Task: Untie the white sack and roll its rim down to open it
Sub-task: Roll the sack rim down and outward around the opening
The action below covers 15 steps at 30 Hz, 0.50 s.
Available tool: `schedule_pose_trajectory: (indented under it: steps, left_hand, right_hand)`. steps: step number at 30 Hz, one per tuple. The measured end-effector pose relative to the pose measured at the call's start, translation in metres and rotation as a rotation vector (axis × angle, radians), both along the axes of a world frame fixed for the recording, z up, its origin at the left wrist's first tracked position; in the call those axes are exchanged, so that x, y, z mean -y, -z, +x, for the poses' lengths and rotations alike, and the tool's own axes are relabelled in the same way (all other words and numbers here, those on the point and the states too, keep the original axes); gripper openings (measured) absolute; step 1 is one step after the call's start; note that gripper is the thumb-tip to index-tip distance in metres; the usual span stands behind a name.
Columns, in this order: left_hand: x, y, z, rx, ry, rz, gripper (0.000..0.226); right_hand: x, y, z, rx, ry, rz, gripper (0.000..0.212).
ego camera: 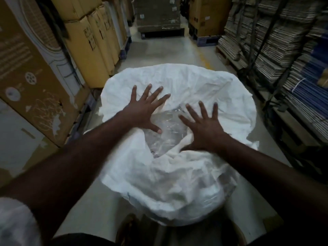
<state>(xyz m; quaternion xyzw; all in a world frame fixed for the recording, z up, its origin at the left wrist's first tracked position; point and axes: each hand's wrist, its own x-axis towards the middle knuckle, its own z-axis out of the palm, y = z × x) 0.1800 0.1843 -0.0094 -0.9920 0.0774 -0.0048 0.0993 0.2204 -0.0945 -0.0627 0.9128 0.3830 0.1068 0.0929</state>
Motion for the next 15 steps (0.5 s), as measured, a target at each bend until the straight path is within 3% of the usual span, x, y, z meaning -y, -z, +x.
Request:
schedule_pose_trajectory:
  steps: [5, 8, 13, 15]
  left_hand:
    - [-0.056, 0.007, 0.025, -0.124, -0.132, 0.054, 0.142]
    - [-0.072, 0.024, 0.024, -0.176, -0.209, 0.074, 0.135]
    - [-0.055, 0.006, 0.011, -0.106, -0.126, -0.052, 0.154]
    - [-0.039, -0.008, -0.004, -0.011, -0.093, -0.066, 0.145]
  right_hand:
    - [0.049, 0.018, 0.038, -0.04, 0.182, -0.078, 0.087]
    - [0.058, 0.017, 0.045, -0.166, 0.234, -0.195, 0.098]
    - [0.031, -0.035, 0.035, -0.326, 0.237, -0.251, 0.11]
    - [0.011, -0.075, 0.022, -0.323, 0.189, -0.143, 0.098]
